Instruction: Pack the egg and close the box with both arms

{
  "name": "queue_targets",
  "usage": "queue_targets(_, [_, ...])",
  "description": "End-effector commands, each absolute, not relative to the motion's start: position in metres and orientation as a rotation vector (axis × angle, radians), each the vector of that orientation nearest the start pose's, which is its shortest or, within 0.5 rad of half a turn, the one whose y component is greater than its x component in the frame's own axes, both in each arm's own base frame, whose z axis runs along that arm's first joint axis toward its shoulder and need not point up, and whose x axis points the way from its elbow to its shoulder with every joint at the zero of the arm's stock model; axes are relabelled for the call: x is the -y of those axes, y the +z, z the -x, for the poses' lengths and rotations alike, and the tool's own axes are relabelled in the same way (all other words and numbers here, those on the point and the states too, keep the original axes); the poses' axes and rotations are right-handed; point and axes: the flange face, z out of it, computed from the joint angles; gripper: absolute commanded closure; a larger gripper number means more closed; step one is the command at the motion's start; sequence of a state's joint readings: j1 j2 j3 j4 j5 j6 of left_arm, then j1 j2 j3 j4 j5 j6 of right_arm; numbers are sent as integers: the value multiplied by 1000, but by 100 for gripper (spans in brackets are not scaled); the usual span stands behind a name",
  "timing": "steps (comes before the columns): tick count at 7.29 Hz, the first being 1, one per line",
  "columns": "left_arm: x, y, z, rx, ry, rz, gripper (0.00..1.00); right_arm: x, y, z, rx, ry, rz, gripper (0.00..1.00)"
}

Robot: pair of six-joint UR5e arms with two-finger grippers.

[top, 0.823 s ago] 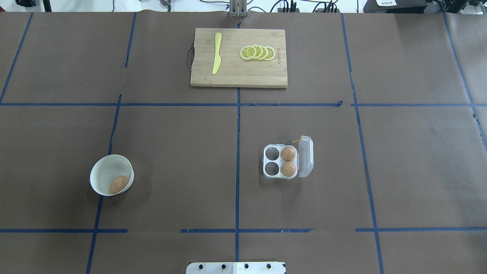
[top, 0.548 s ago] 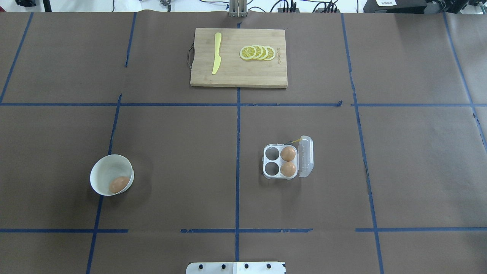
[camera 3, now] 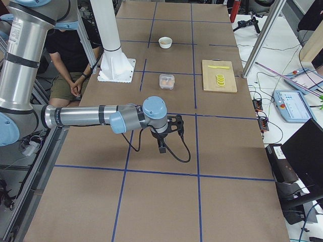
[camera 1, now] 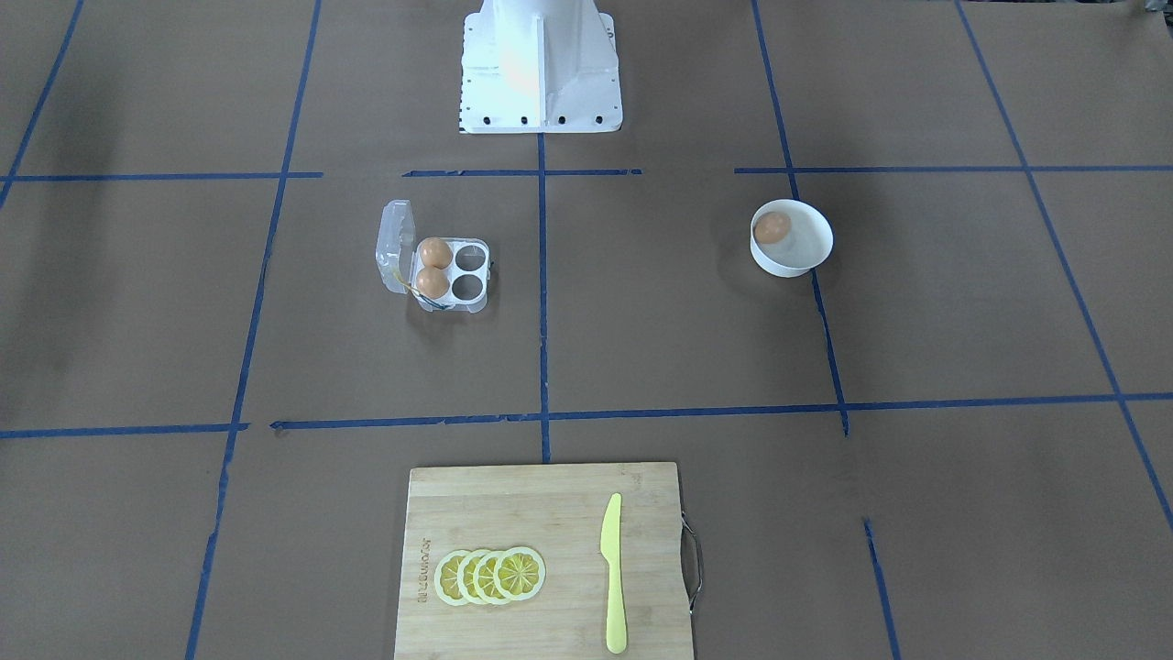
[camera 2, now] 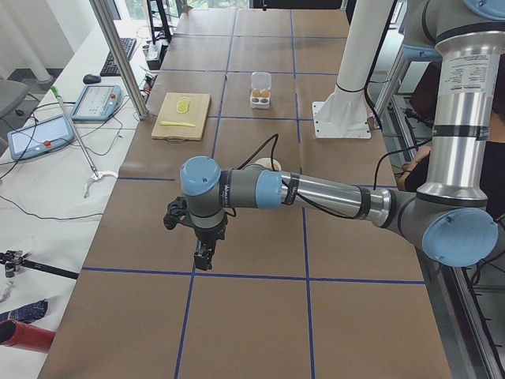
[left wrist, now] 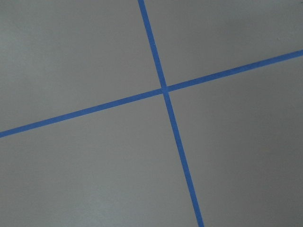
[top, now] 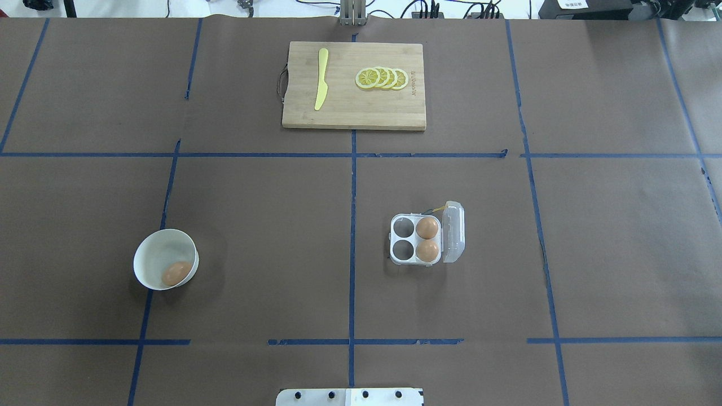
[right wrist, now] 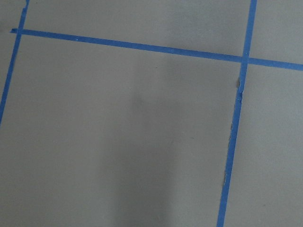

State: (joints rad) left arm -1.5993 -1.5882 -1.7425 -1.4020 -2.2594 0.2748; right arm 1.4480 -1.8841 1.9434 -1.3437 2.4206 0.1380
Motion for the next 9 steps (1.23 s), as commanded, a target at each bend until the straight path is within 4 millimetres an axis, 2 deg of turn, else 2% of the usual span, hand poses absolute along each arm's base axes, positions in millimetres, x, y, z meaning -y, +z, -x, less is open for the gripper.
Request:
queue_targets(1, [490, 584, 85, -677, 252, -140, 0, 379, 581, -12, 871, -105, -152, 0])
queue_targets(3, [496, 576, 81, -674, 278, -201, 0, 380, 582, -12, 873, -103, -149, 0])
queue_targets(6, [497, 571, 61, -735, 314, -203, 0, 380, 582, -11, 878, -101, -148, 0])
queue_targets(7, [502, 555, 10, -742, 435, -220, 0, 382, 575, -10, 895, -99, -155, 0])
queue_targets(8, [499, 530, -47, -761, 556, -234, 0, 380, 574, -9, 910, -101, -153, 0])
queue_targets(9, [492, 506, -70, -796, 616, -262, 0, 380, 573, -8, 932, -104, -147, 0])
